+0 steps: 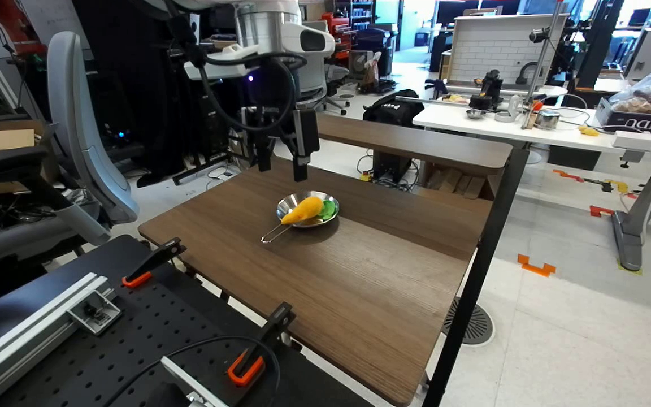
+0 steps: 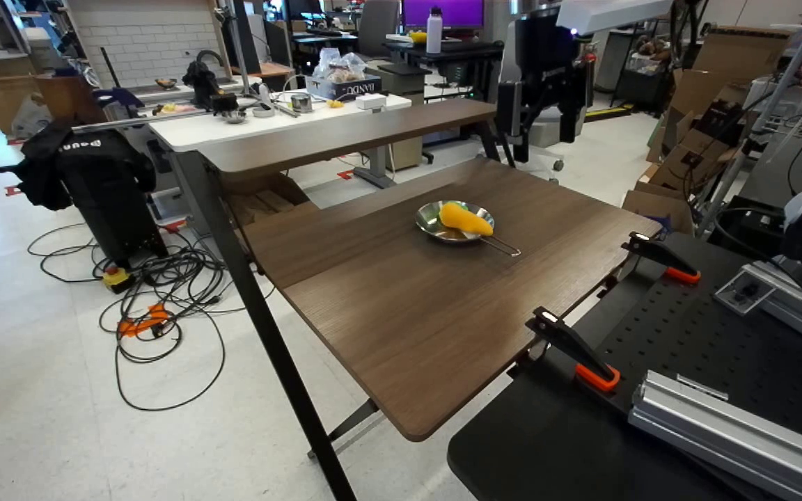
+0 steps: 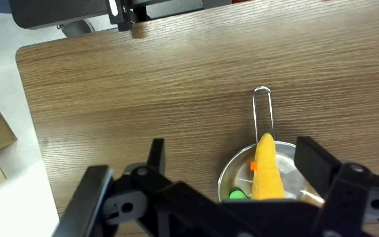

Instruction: Put the carrot on the pan

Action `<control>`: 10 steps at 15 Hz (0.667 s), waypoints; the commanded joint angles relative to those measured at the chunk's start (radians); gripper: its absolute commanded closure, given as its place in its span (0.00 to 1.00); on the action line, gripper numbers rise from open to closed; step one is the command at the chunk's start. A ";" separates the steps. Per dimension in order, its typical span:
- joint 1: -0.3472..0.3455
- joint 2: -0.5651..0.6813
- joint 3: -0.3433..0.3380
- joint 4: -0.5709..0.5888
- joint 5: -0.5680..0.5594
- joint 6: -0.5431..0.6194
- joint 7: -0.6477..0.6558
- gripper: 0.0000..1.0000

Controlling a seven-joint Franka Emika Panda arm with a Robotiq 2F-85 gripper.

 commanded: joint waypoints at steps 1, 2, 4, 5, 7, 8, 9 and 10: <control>-0.022 -0.086 0.016 -0.040 -0.026 -0.058 0.013 0.00; -0.025 -0.099 0.017 -0.046 -0.028 -0.066 0.016 0.00; -0.031 -0.055 0.024 -0.020 -0.014 -0.041 0.002 0.00; -0.034 -0.064 0.024 -0.024 -0.015 -0.045 0.003 0.00; -0.036 -0.074 0.024 -0.030 -0.016 -0.047 0.002 0.00; -0.036 -0.076 0.024 -0.033 -0.016 -0.047 0.003 0.00; -0.036 -0.076 0.024 -0.035 -0.016 -0.047 0.003 0.00; -0.036 -0.076 0.025 -0.036 -0.016 -0.047 0.003 0.00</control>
